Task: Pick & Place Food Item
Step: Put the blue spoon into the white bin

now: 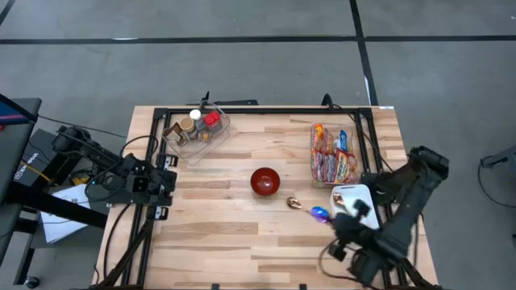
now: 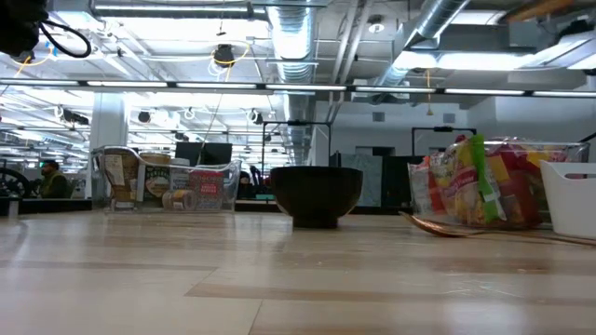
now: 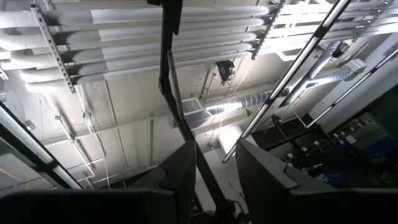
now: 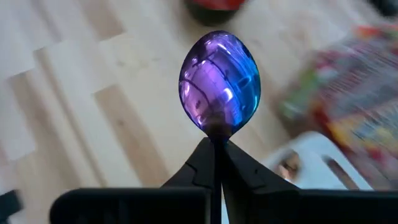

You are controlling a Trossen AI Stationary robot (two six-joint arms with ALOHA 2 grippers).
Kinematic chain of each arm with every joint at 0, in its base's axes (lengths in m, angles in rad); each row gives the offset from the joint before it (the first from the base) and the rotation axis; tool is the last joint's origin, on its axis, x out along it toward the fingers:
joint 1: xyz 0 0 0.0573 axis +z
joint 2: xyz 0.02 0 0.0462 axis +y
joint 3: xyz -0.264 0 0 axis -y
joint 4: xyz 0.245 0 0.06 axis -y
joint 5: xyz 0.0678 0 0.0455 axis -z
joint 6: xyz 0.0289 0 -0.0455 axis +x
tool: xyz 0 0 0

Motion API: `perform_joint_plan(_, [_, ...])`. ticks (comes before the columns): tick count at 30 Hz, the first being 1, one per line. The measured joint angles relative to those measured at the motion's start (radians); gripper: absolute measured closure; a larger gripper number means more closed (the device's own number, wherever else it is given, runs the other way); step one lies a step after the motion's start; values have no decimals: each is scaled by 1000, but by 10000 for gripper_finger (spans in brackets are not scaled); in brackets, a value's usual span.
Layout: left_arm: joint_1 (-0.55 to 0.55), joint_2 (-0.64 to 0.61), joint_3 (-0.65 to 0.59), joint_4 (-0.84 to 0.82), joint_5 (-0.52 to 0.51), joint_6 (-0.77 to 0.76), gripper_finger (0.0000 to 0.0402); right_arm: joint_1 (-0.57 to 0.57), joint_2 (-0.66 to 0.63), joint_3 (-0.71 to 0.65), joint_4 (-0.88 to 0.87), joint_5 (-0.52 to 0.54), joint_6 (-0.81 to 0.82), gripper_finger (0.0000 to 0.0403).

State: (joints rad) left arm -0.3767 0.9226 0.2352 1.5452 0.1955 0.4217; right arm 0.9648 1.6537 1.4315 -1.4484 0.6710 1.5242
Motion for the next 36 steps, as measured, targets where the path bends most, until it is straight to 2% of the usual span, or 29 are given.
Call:
perform_joint_plan(3, [0, 0, 0, 0, 0, 0, 294, 76, 0, -5, -136, 10, 240, 398])
perform_joint_plan(5, [0, 0, 0, 0, 0, 0, 294, 107, -10, -33, -104, 47, 280, 398])
perform_joint_plan(8, [0, 0, 0, 0, 0, 0, 294, 142, -19, -75, -126, 87, 425, 398])
perform_joint_plan(16, [0, 0, 0, 0, 0, 0, 294, 142, -73, -263, -124, 25, 590, 398])
perform_joint_plan(27, [0, 0, 0, 0, 0, 0, 294, 142, -149, -343, -122, 3, 578, 398])
perform_joint_plan(36, [0, 0, 0, 0, 0, 0, 294, 150, -151, -433, -79, -46, 597, 398])
